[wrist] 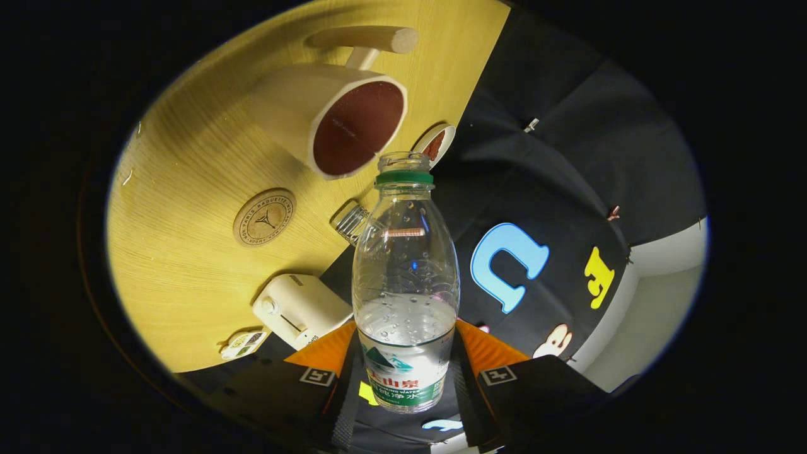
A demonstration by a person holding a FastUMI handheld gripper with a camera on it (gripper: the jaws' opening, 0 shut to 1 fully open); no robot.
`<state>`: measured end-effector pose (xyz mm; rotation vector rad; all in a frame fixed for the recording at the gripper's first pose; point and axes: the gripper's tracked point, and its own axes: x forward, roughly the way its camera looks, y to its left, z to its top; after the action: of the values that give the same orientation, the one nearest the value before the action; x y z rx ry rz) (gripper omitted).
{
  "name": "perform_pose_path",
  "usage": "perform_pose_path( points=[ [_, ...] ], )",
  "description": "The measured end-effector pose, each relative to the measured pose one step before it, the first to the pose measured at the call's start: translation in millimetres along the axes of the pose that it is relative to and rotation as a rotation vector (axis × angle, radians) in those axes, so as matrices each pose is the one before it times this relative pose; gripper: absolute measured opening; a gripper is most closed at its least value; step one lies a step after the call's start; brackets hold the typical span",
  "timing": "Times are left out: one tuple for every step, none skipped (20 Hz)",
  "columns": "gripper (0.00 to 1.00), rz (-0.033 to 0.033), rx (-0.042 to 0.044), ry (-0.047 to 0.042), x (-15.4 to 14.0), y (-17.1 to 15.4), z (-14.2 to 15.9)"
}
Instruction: Take the bottle from table, then pour the juice into the cup, finally place the bottle on the coaster
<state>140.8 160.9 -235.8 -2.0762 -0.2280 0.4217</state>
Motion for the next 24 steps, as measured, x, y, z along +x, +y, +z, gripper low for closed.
perform_pose_path(
  points=[
    [0.68,-0.00873,-0.01344,-0.01141,-1.06,-2.99,2.07],
    [0.68,-0.01102,-0.01327,-0.01069,2.32,-2.12,1.26],
    [0.68,-0.00846,-0.01258,-0.00894,0.57,-2.82,0.93],
    [0.68,-0.00383,-0.00808,-0.00271,0.21,-0.45,-0.75],
    [0.68,-0.00228,-0.0053,0.00163,0.81,-0.57,-1.01],
    [0.68,-0.00112,-0.00165,0.00005,-0.32,-1.19,-0.46],
    [0.68,0.00289,0.00006,0.00093,-1.05,0.22,-0.96],
    [0.68,0.00099,-0.00123,0.00097,-1.36,0.25,-0.41],
    [0.68,0.0021,0.00081,-0.00092,-0.13,0.65,-0.06],
    [0.68,0.00144,0.00161,-0.00247,0.34,-0.39,1.46],
    [0.68,0.00302,-0.00077,-0.00454,-1.78,1.2,1.86],
    [0.68,0.00251,-0.00037,-0.00366,-0.65,0.82,2.13],
    [0.68,0.00755,0.00253,-0.00346,-1.37,2.31,2.05],
    [0.68,0.01003,0.00891,-0.00141,-2.4,3.32,2.18],
    [0.68,0.0097,0.01953,0.00246,-2.83,3.47,0.76],
    [0.68,0.01263,0.03342,0.0074,-0.81,2.87,-0.63],
    [0.68,0.01516,0.04463,0.00966,-3.15,4.66,-1.38],
    [0.68,0.014,0.05024,0.01266,-0.21,3.9,-2.06],
    [0.68,0.01362,0.05373,0.00838,-2.65,4.09,-0.94],
    [0.68,0.01283,0.05901,0.00546,-1.52,4.43,0.13],
    [0.68,0.0149,0.07478,0.00924,-2.1,5.32,-1.31],
    [0.68,0.01706,0.07081,0.01144,-1.64,5.99,-1.58],
    [0.68,0.02105,0.08937,0.01446,-2.01,8.24,-2.6],
    [0.68,0.0175,0.09323,0.01095,-1.43,5.33,-3.14]
  ],
)
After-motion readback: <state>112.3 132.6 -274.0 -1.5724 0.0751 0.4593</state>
